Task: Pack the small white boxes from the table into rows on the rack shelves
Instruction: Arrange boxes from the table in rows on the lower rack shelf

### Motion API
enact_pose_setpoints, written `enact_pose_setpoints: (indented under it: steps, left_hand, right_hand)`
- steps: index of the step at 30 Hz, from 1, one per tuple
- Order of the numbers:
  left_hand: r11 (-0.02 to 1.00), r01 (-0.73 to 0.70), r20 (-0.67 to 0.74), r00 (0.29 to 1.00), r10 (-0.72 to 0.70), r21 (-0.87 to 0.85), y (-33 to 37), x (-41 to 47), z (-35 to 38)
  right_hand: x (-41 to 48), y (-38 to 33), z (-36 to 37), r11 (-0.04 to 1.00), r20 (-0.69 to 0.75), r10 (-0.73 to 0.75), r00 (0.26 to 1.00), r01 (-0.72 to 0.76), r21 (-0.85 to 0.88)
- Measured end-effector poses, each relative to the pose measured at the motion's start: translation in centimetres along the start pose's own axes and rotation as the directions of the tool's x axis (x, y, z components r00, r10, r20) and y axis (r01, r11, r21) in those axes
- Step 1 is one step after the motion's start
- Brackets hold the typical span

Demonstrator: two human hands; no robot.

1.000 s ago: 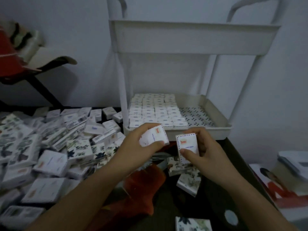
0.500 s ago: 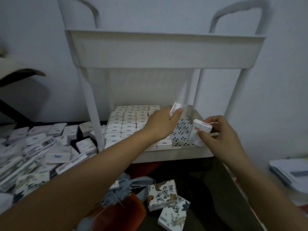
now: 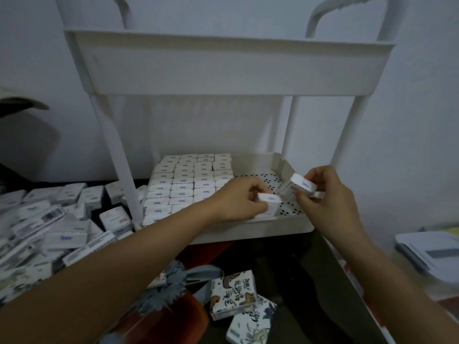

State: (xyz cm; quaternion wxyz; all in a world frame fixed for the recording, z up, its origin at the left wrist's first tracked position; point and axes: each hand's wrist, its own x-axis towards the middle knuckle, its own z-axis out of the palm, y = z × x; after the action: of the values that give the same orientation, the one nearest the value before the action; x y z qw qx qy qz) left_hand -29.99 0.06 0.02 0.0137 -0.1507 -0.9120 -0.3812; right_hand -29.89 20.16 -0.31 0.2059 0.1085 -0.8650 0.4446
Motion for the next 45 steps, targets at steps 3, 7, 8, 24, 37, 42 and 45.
enact_pose_setpoints:
  steps: [3,7,8,24,37,42,45]
  left_hand:
    - [0.949,-0.086,0.026,0.996,0.082,0.302,-0.7,-0.6,0.0]
    - [0.886,-0.159,0.01,0.985,0.172,0.437,-0.5,-1.1,-0.4]
    - [0.863,-0.186,0.014,0.979,0.203,0.47,-0.4,-1.2,-0.5]
    - [0.968,-0.046,-0.229,0.968,0.105,0.246,0.1,-10.2,-2.9]
    - [0.958,0.102,-0.449,0.893,0.029,0.266,-0.8,-23.6,-4.7]
    - [0.869,0.314,-0.675,0.737,0.032,0.384,-3.5,-30.6,-7.7]
    - [0.775,0.449,-0.733,0.68,0.028,0.446,-5.1,-33.8,-8.4]
  right_hand:
    - [0.8,-0.1,1.0,0.998,0.014,-0.06,0.998,0.061,-0.024]
    - [2.4,-0.4,2.5,0.989,0.166,-0.102,0.981,0.118,-0.093]
    - [2.7,-0.5,2.9,0.991,0.226,-0.077,0.971,0.1,-0.092]
    - [2.3,-1.4,5.3,0.985,0.545,0.058,0.836,0.04,-0.165]
    - [-8.3,-13.1,8.4,0.818,0.34,-0.566,0.751,0.564,0.114]
    - [-11.6,-19.6,14.4,0.773,0.476,-0.622,0.622,0.586,0.244]
    - [-12.3,-23.0,18.4,0.807,0.644,-0.553,0.529,0.533,0.255]
